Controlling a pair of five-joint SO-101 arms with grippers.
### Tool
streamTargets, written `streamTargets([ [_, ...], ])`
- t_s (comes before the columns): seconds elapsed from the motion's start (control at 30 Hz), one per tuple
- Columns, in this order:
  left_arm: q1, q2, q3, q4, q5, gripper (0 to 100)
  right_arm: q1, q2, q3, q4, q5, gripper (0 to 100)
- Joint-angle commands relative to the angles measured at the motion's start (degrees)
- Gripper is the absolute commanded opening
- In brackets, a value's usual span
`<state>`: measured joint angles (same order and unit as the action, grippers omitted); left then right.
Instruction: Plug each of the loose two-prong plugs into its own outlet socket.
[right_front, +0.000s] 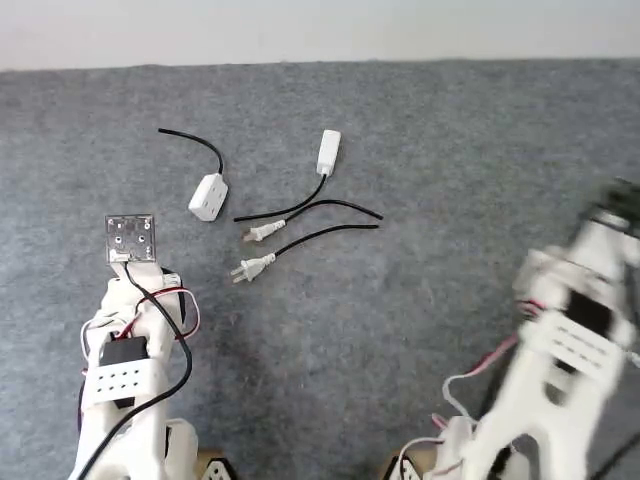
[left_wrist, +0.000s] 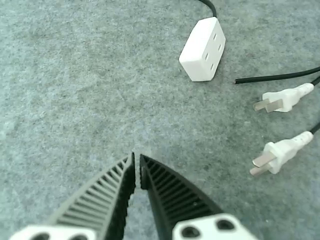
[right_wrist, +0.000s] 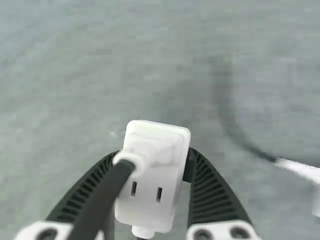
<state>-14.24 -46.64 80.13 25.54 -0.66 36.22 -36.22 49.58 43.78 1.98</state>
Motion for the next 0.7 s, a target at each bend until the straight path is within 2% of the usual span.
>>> streamTargets([
  [0.0, -0.18, -0.44, -0.92, -1.23, 0.18, 2, 11.30, 2.51, -1.41, -6.90, 3.60, 0.8],
  [0.2, -0.18, -0.44, -0.92, -1.23, 0.18, 2, 18.68, 13.76, -1.67, -18.51, 8.79, 0.8],
  [0.4, -0.18, -0.44, -0.84, -1.23, 0.18, 2, 21.67, 22.11, -1.67, -28.18, 12.66, 1.0],
  [0.53, -0.26, -0.44, -0.84, -1.23, 0.18, 2, 22.20, 23.08, -2.90, -25.54, 17.23, 10.6],
  [0.67, -0.26, -0.53, -0.92, -1.14, 0.18, 2, 22.20, 22.81, -7.47, -16.75, 20.75, 23.7],
])
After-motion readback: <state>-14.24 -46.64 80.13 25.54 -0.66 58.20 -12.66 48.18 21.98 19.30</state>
